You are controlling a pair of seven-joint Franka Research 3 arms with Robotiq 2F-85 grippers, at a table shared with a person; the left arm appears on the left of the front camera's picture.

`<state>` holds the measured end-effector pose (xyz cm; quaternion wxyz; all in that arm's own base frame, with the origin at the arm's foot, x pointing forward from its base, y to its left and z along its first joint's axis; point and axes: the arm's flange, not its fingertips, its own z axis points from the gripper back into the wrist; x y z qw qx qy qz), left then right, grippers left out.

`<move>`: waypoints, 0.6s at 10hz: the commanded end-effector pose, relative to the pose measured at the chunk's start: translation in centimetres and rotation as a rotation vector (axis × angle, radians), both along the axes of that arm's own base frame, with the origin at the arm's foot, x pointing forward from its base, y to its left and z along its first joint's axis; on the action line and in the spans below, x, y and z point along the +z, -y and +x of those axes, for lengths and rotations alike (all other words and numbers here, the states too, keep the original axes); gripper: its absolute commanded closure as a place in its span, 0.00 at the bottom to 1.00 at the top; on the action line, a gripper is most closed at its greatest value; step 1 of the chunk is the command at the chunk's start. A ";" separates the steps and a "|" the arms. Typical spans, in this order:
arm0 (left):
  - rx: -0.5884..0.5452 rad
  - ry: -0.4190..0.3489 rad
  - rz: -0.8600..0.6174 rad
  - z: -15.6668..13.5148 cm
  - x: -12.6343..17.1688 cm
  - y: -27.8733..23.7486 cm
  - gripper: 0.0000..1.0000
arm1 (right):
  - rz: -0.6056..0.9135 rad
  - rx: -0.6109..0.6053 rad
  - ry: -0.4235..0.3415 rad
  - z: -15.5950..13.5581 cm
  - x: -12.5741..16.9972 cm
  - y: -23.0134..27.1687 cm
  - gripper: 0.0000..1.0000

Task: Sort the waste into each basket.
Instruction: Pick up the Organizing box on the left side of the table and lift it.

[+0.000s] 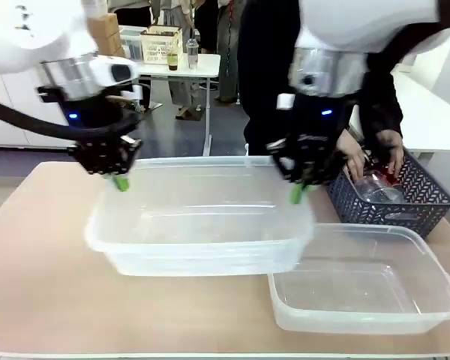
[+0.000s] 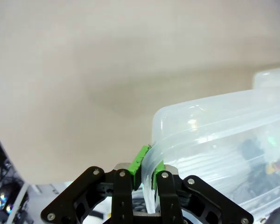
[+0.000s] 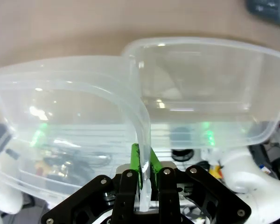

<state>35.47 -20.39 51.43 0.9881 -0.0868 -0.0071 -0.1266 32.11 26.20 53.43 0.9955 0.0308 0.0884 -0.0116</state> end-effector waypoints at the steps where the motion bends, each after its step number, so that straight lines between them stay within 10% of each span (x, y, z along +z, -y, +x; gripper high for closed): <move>1: 0.062 -0.074 -0.040 1.0 0.8 3.6 0.93 | 0.023 0.062 0.028 -0.4 0.7 4.9 0.94; 6: 0.134 -0.119 -0.078 1.6 0.7 6.8 0.93 | 0.182 0.029 0.072 1.7 -2.9 9.5 0.94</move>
